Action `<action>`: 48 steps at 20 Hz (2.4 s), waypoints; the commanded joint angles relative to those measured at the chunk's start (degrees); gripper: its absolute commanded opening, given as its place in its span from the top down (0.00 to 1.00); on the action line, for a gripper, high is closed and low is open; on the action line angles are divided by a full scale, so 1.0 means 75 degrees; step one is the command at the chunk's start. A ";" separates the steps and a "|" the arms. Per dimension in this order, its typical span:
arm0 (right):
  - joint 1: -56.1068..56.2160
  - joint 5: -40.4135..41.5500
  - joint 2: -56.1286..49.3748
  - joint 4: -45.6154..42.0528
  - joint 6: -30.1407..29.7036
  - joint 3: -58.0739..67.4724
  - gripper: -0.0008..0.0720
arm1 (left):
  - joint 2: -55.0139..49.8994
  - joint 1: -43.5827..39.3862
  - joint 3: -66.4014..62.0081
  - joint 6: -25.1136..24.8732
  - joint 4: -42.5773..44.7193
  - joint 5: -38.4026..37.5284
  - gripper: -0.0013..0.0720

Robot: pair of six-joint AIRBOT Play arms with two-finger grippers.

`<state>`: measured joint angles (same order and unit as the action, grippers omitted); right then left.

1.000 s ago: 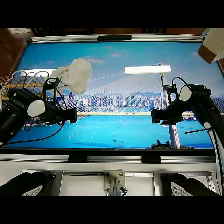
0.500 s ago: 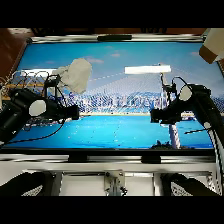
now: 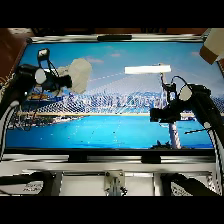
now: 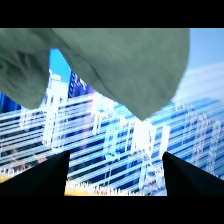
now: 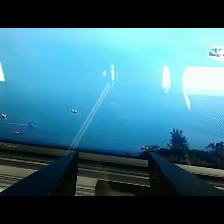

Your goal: Fold the shirts.

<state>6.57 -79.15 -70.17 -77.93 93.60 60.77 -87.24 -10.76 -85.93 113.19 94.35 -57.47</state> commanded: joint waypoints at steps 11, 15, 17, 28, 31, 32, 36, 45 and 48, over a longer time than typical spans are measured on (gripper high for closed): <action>0.0006 0.1099 -0.0003 0.0178 -0.0003 -0.0003 0.23 | -0.4004 0.1215 -0.2439 -0.0548 -0.2672 0.1370 0.64; 0.0006 0.0714 0.0067 0.0187 0.0017 0.0017 0.23 | -0.3139 0.1139 -0.2871 -0.1434 -0.3048 0.1081 0.94; 0.0006 0.0603 0.0393 -0.0015 -0.0070 0.0262 0.23 | -0.2145 0.0860 -0.3229 -0.2092 -0.3040 0.0769 0.94; 0.0006 -0.0119 0.4406 -0.1818 -0.0778 0.2704 0.23 | 0.3407 -0.3142 -0.2524 -0.1734 -0.1996 -0.1367 0.94; 0.0006 -0.1955 0.4642 -0.1533 -0.0653 0.2649 0.23 | 0.3526 -0.4380 -0.0947 -0.0927 -0.0979 -0.1559 0.94; 0.0006 -0.2323 0.4642 -0.1370 -0.0644 0.2448 0.23 | 0.3491 -0.4680 -0.0262 -0.0641 -0.0705 -0.1486 0.94; 0.0006 -0.1734 0.4639 -0.0452 -0.0405 0.0481 0.23 | 0.3252 -0.4922 0.2518 0.0597 -0.0519 -0.0096 0.94; 0.0003 -0.1265 0.4045 -0.0828 -0.0749 -0.1751 0.07 | 0.3083 -0.3077 0.2454 -0.0813 -0.0513 -0.2530 0.01; -0.0458 -0.1915 0.4045 -0.1084 -0.1276 -0.2261 0.07 | 0.3212 -0.1988 0.3083 -0.1253 -0.0734 -0.3485 0.02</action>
<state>5.56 -89.08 -39.48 -82.61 87.33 47.05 -63.88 -32.29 -65.30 109.95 90.39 -74.35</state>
